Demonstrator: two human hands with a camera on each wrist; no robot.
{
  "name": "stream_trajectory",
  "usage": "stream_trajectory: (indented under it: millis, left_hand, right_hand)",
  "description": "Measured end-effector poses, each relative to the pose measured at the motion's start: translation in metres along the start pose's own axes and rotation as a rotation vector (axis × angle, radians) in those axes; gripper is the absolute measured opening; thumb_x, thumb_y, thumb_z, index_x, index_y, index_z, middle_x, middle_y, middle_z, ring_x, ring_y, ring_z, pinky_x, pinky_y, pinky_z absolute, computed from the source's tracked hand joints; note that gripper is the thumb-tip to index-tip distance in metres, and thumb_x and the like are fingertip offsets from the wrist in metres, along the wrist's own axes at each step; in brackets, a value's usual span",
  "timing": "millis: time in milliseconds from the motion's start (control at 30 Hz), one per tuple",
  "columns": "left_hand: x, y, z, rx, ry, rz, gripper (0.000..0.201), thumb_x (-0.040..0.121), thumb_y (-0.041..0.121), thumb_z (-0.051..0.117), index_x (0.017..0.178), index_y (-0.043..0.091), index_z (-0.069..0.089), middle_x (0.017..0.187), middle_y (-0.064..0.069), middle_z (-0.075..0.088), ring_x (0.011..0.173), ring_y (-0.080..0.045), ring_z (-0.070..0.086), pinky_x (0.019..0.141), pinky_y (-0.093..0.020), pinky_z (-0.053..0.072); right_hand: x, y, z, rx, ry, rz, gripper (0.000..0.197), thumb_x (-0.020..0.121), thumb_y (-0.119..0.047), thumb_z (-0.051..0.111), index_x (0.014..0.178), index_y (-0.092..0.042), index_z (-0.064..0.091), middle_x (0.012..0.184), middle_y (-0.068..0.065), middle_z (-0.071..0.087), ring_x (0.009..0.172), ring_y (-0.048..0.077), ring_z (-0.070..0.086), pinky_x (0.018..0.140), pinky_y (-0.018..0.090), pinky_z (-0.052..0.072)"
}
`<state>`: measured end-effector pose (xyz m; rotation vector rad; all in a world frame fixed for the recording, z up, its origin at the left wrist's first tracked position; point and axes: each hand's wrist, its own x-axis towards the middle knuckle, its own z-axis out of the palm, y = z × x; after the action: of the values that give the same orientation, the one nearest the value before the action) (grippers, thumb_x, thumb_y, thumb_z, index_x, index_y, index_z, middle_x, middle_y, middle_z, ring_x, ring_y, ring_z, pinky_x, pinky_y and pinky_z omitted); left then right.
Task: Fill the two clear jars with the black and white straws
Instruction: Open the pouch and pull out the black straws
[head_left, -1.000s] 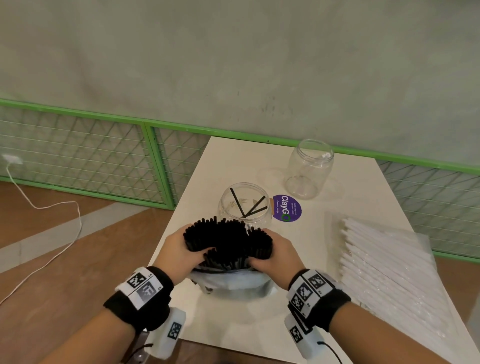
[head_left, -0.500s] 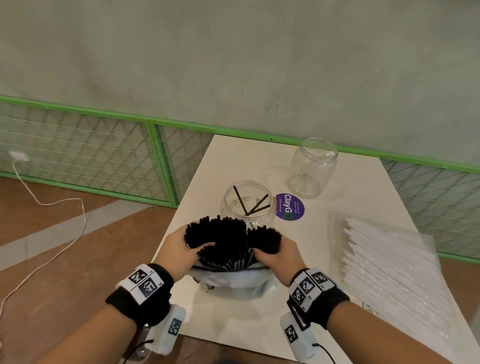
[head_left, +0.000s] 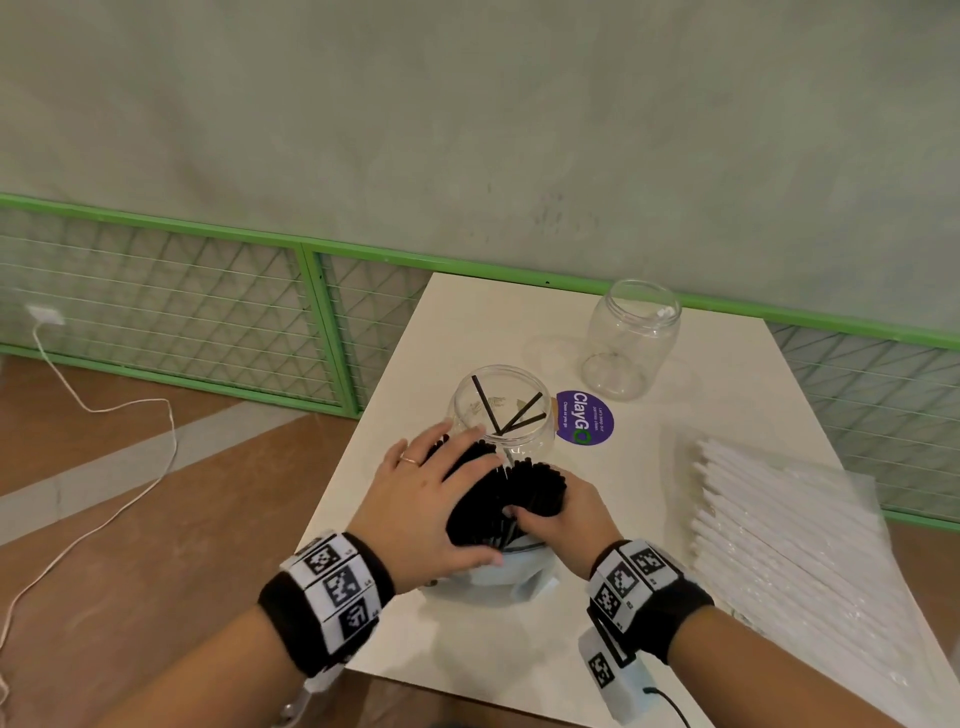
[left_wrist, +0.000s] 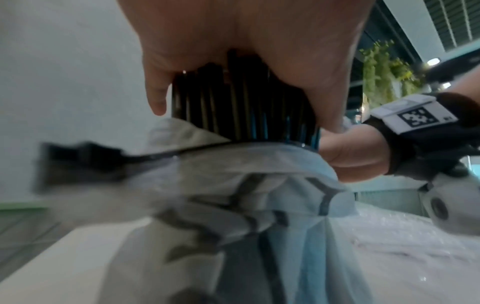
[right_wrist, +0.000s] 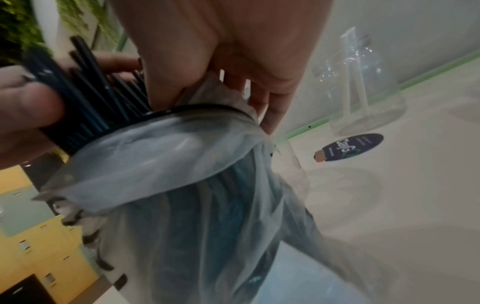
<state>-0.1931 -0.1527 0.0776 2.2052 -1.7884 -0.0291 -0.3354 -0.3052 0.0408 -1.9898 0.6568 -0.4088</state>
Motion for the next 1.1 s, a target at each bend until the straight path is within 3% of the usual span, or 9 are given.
stream_trajectory:
  millis: [133,267,400,500,600,700,833,967,1100]
  left_hand:
    - [0.011,0.01,0.008,-0.075,0.089,0.013,0.073,0.068,0.073,0.054,0.131,0.038,0.041,0.139,0.013,0.044,0.128,-0.02,0.039,0.092,-0.044,0.047]
    - [0.02,0.011,0.011,-0.088,0.124,0.001,0.065,0.071,0.066,0.057,0.128,0.036,0.046,0.133,0.014,0.047,0.122,-0.017,0.042,0.089,-0.041,0.048]
    - [0.02,0.012,0.008,-0.092,0.135,-0.018,0.066,0.071,0.071,0.053,0.126,0.037,0.044,0.131,0.013,0.045,0.12,-0.015,0.041,0.089,-0.04,0.047]
    - [0.022,0.01,-0.001,-0.069,0.076,-0.072,0.078,0.061,0.079,0.052,0.129,0.042,0.038,0.141,0.014,0.034,0.125,-0.015,0.035,0.092,-0.041,0.043]
    - [0.028,0.011,-0.006,0.01,-0.019,-0.033,0.085,0.058,0.084,0.048,0.134,0.05,0.032,0.152,0.016,0.02,0.131,-0.017,0.026,0.095,-0.043,0.035]
    - [0.031,0.013,-0.002,0.007,-0.047,-0.039,0.062,0.07,0.077,0.042,0.125,0.05,0.044,0.145,0.022,0.032,0.135,-0.016,0.026,0.097,-0.044,0.032]
    - [0.032,0.01,0.004,-0.041,0.059,-0.064,0.038,0.076,0.064,0.04,0.098,0.042,0.062,0.126,0.024,0.05,0.128,-0.013,0.035,0.087,-0.041,0.037]
    - [0.032,0.01,0.008,-0.039,0.107,-0.054,0.034,0.077,0.061,0.043,0.093,0.04,0.065,0.121,0.022,0.054,0.123,-0.014,0.041,0.083,-0.04,0.038]
    - [0.032,0.012,0.009,-0.032,0.139,-0.045,0.032,0.077,0.058,0.045,0.092,0.039,0.066,0.117,0.021,0.056,0.119,-0.013,0.044,0.08,-0.04,0.041]
  right_hand:
    - [-0.006,-0.006,-0.012,-0.146,-0.083,-0.121,0.033,0.066,-0.034,0.068,0.096,-0.037,0.054,0.093,-0.01,0.055,0.092,0.007,0.053,0.08,0.023,0.042]
    - [-0.021,-0.018,-0.022,-0.099,-0.103,-0.23,0.063,0.064,-0.012,0.075,0.11,-0.044,0.045,0.105,-0.025,0.047,0.106,-0.024,0.037,0.088,0.0,0.029]
    - [-0.017,-0.016,-0.014,-0.152,0.01,-0.192,0.058,0.07,-0.037,0.073,0.113,-0.055,0.038,0.107,-0.033,0.045,0.107,-0.006,0.042,0.088,0.003,0.029]
    - [-0.01,-0.018,-0.01,-0.163,0.018,-0.103,0.035,0.075,-0.024,0.077,0.105,-0.033,0.06,0.089,-0.024,0.051,0.097,0.01,0.05,0.08,0.015,0.037]
    - [-0.003,-0.019,-0.005,-0.191,0.004,-0.09,0.027,0.072,-0.025,0.078,0.096,-0.021,0.066,0.081,-0.017,0.054,0.086,0.005,0.052,0.072,0.013,0.038]
    - [0.002,-0.018,-0.002,-0.172,-0.029,-0.064,0.031,0.07,-0.025,0.078,0.098,-0.023,0.065,0.08,-0.017,0.051,0.081,-0.002,0.049,0.069,0.008,0.036]
    - [0.005,-0.012,-0.008,-0.148,-0.062,-0.043,0.028,0.061,-0.035,0.082,0.073,-0.031,0.057,0.073,-0.004,0.06,0.07,0.007,0.054,0.061,0.017,0.039]
    - [-0.001,-0.012,-0.022,-0.019,-0.027,-0.014,0.026,0.066,-0.022,0.085,0.076,-0.015,0.062,0.078,0.001,0.061,0.076,0.01,0.056,0.069,0.022,0.044]
    - [-0.005,-0.011,-0.026,0.043,0.015,-0.036,0.016,0.075,-0.019,0.079,0.074,-0.024,0.063,0.078,0.0,0.063,0.078,0.009,0.058,0.073,0.021,0.045]
